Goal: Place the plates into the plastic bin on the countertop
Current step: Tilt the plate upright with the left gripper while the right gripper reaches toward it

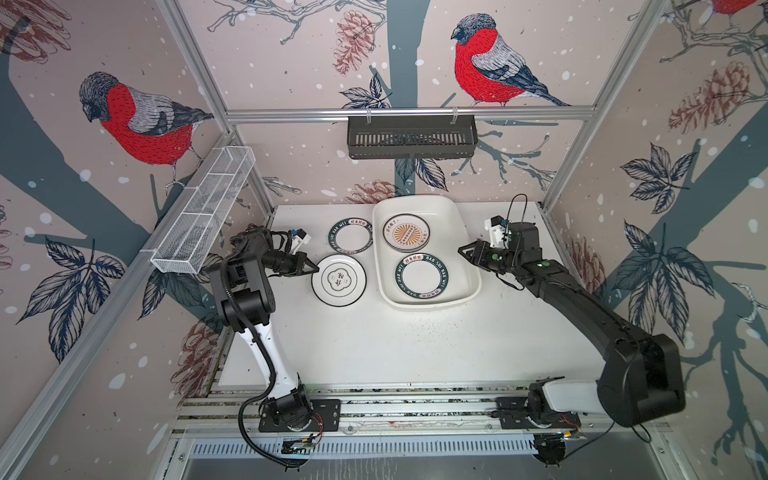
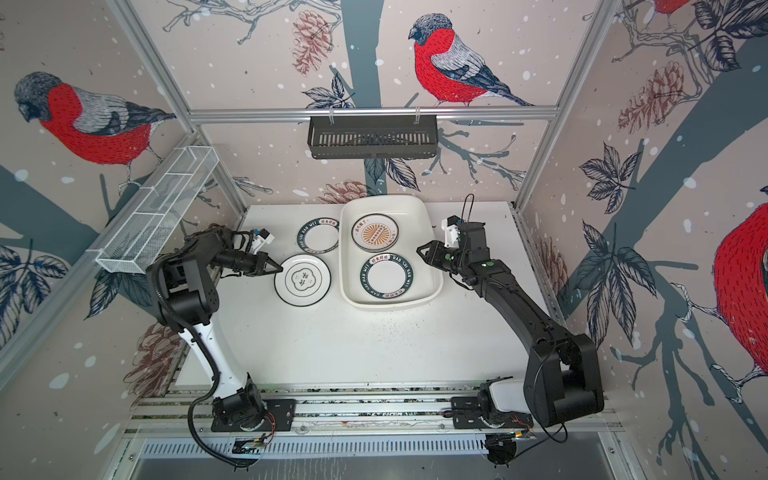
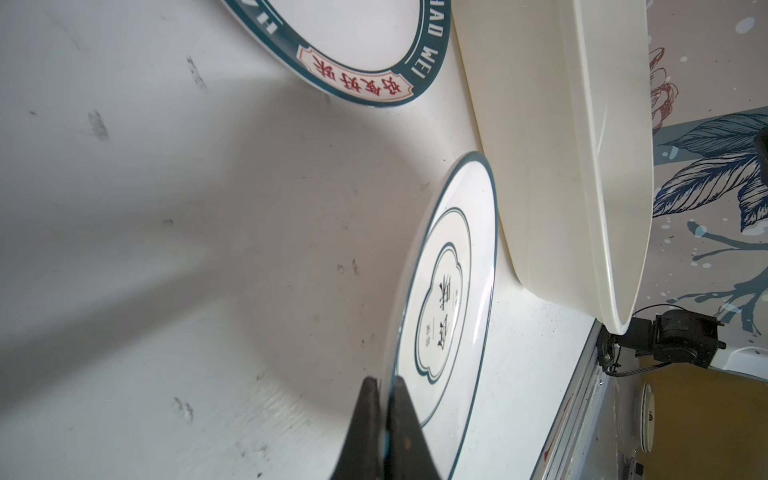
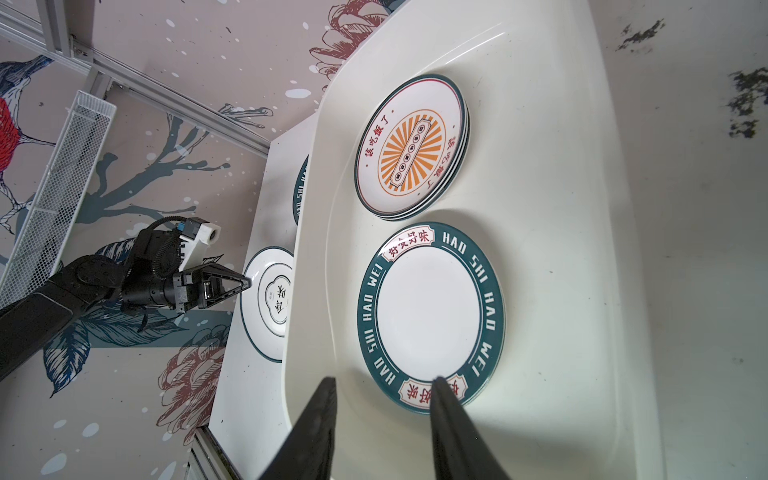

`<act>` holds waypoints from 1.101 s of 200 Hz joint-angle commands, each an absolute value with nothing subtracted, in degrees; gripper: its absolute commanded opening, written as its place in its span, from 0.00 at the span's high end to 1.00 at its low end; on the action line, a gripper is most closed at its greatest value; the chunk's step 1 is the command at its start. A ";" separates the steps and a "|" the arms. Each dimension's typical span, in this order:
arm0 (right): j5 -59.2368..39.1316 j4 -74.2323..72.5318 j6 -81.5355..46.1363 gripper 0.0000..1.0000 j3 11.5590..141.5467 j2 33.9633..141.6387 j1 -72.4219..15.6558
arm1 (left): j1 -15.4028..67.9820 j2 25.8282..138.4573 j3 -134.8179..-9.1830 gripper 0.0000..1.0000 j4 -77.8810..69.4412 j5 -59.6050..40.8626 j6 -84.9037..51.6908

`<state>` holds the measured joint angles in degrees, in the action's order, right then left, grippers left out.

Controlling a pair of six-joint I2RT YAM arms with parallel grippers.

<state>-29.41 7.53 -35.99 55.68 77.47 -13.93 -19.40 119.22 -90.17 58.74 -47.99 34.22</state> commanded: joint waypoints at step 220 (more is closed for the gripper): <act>-39.34 -7.66 -40.13 0.57 62.47 90.20 -27.14 | -19.33 118.30 -97.40 1.00 67.22 -63.35 31.28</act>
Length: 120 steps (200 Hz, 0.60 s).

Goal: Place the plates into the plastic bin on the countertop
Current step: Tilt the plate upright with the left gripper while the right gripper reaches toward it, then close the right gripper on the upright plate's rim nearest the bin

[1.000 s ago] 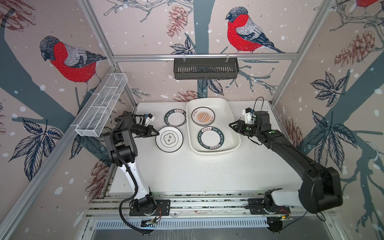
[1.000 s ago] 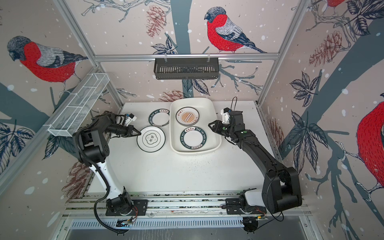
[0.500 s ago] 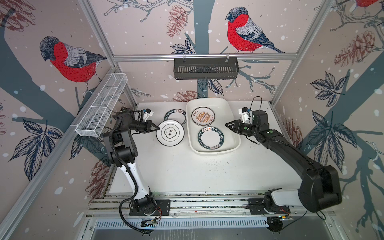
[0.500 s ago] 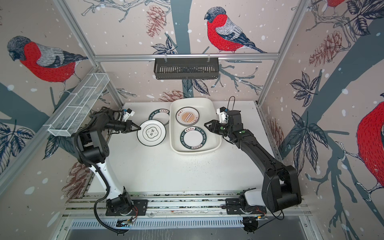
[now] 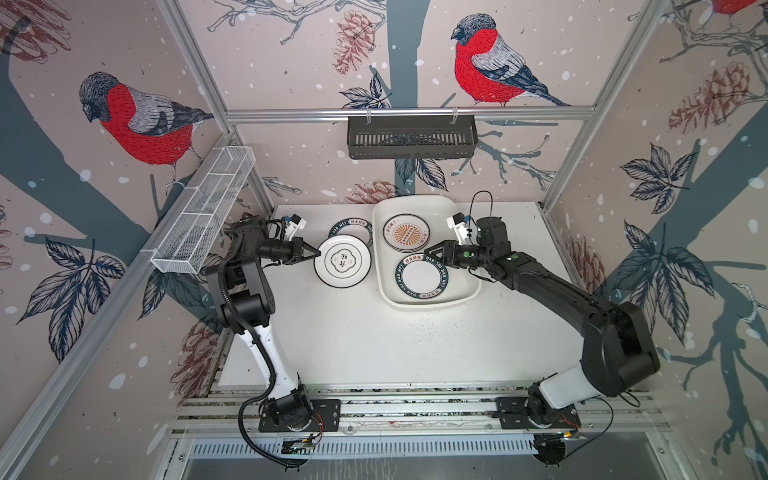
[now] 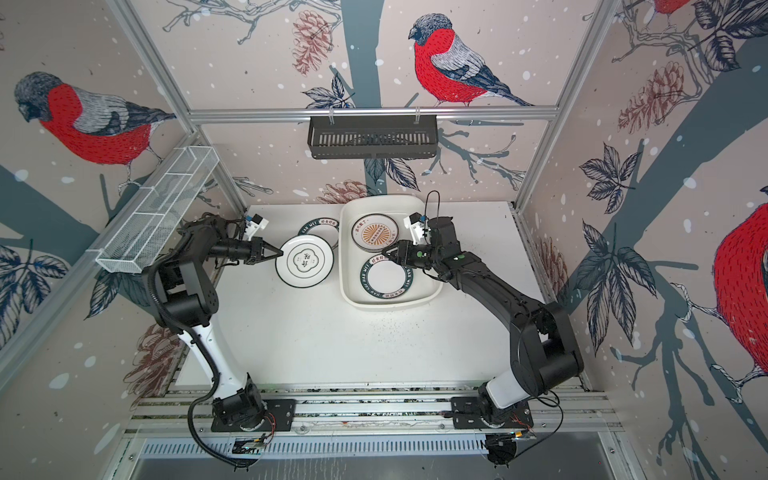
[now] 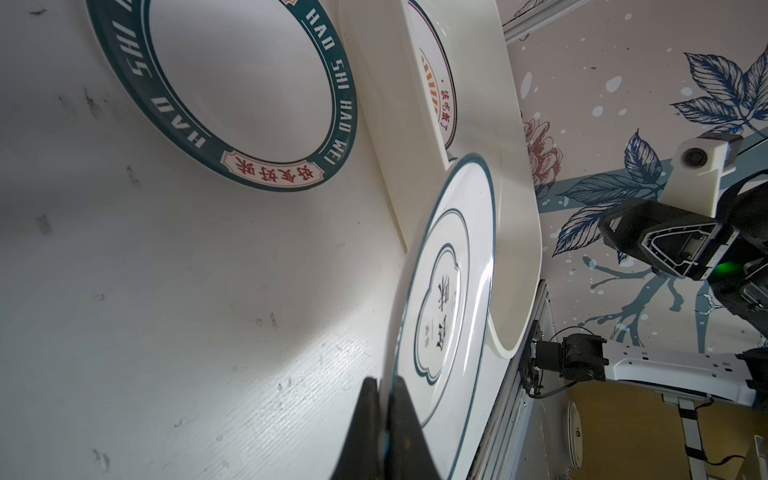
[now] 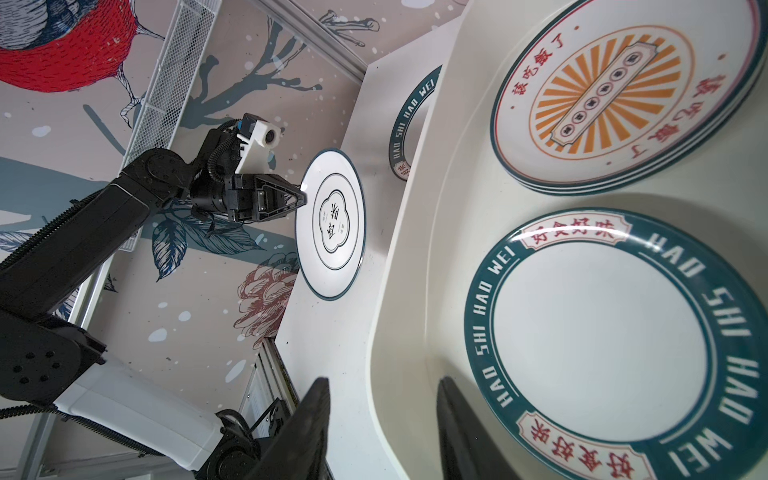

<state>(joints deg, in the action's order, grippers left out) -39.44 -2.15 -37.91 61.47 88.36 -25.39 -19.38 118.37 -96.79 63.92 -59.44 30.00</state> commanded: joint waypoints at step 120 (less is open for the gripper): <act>-35.85 -11.22 -42.86 0.57 72.70 105.70 -35.85 | -17.88 117.69 -98.62 1.00 71.26 -65.39 34.89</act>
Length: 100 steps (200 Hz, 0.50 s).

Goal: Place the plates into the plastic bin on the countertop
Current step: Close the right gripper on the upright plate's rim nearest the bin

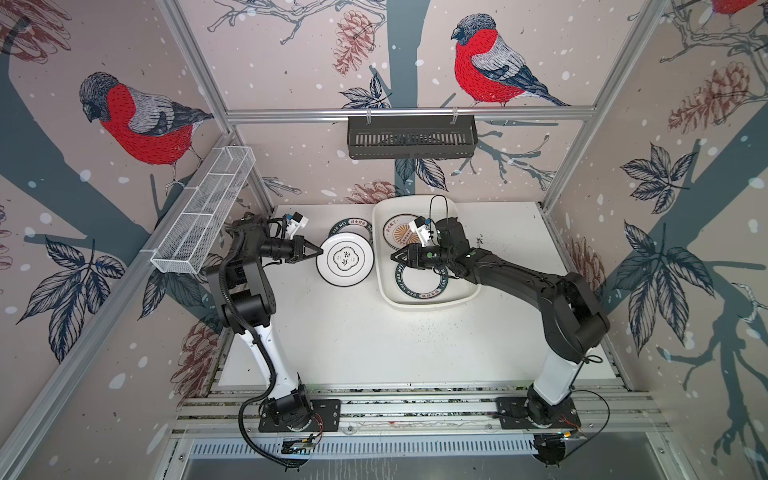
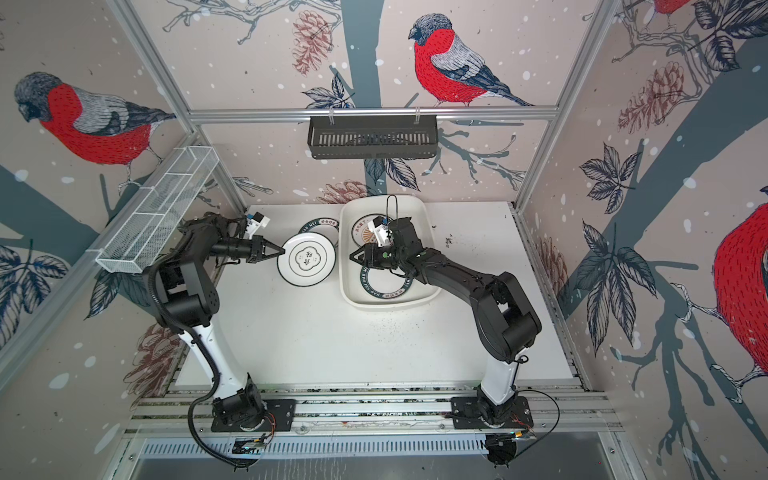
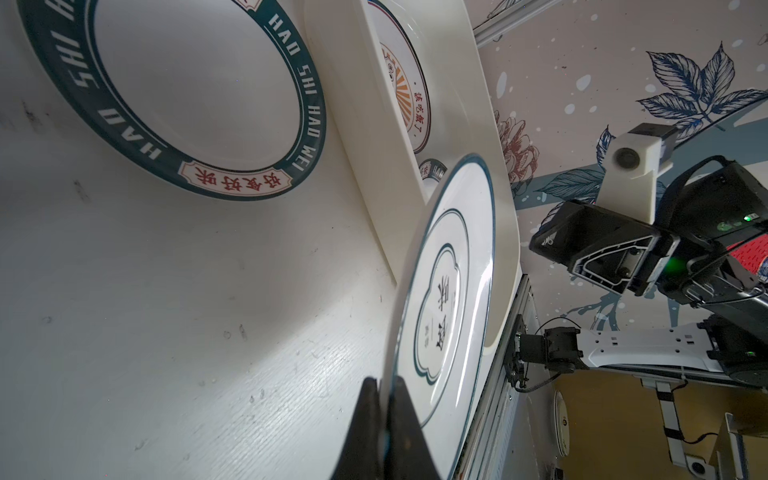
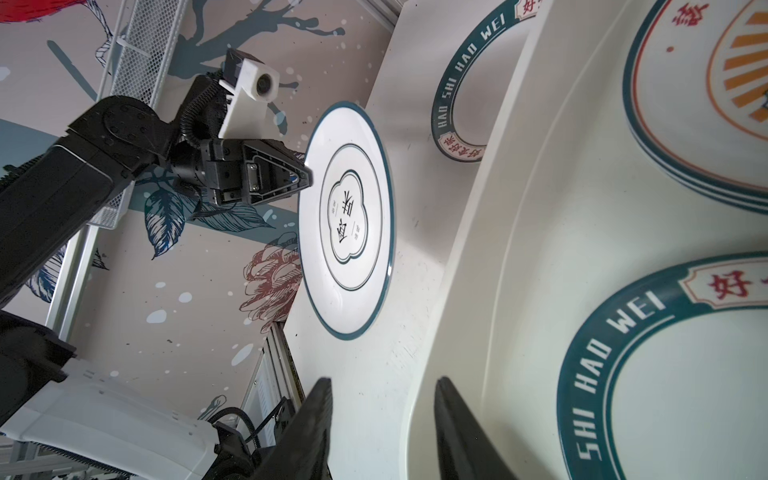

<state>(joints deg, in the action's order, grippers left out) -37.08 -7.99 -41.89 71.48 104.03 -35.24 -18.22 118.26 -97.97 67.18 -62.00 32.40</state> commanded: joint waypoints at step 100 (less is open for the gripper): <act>-36.46 -12.78 -44.80 0.58 77.42 110.32 -37.00 | -16.98 116.72 -98.79 1.00 74.31 -66.54 38.10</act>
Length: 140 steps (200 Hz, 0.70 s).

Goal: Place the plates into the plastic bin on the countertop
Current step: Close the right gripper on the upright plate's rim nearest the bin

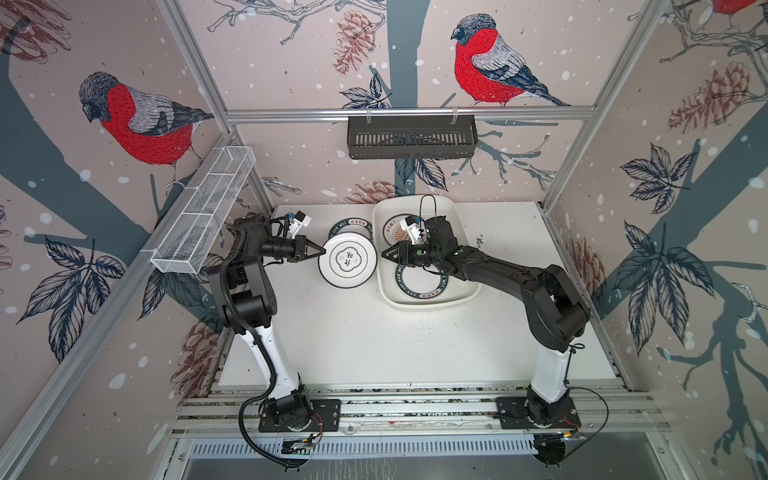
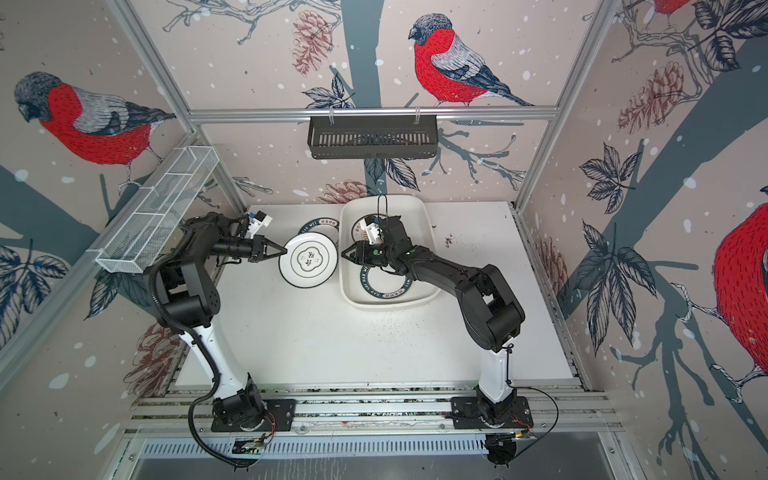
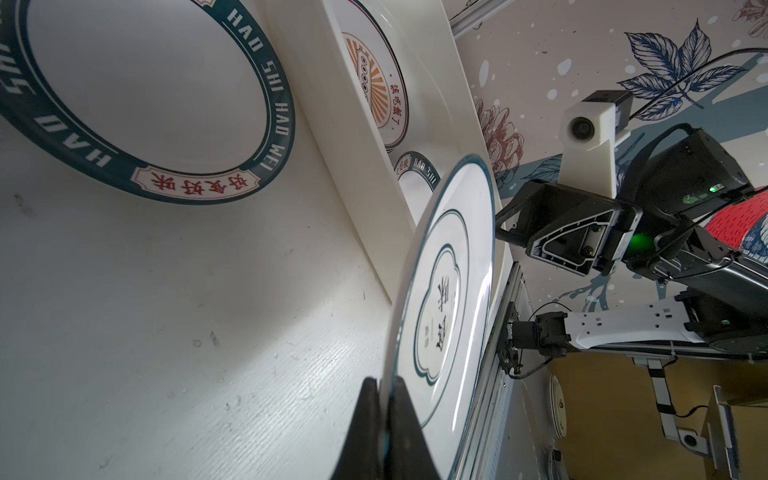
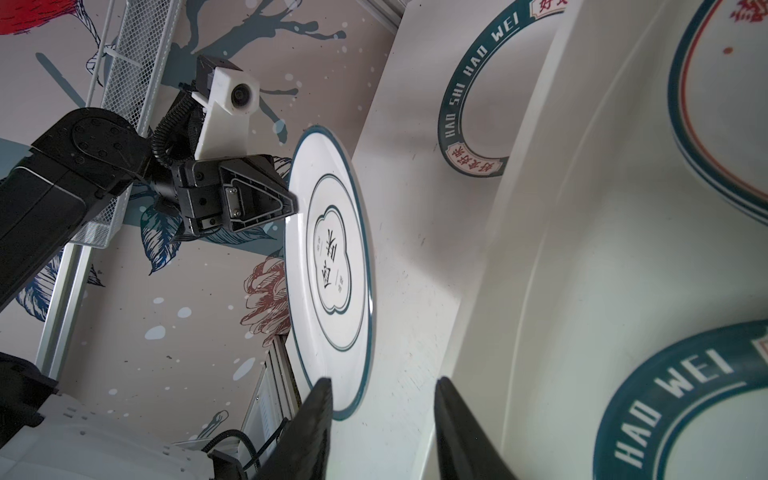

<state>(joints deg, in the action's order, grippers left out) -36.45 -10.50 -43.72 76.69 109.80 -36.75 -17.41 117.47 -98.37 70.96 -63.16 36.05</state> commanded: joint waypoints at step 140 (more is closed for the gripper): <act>-37.95 -12.39 -45.42 0.75 80.68 113.60 -38.32 | -14.16 114.83 -98.93 1.00 73.79 -65.21 38.42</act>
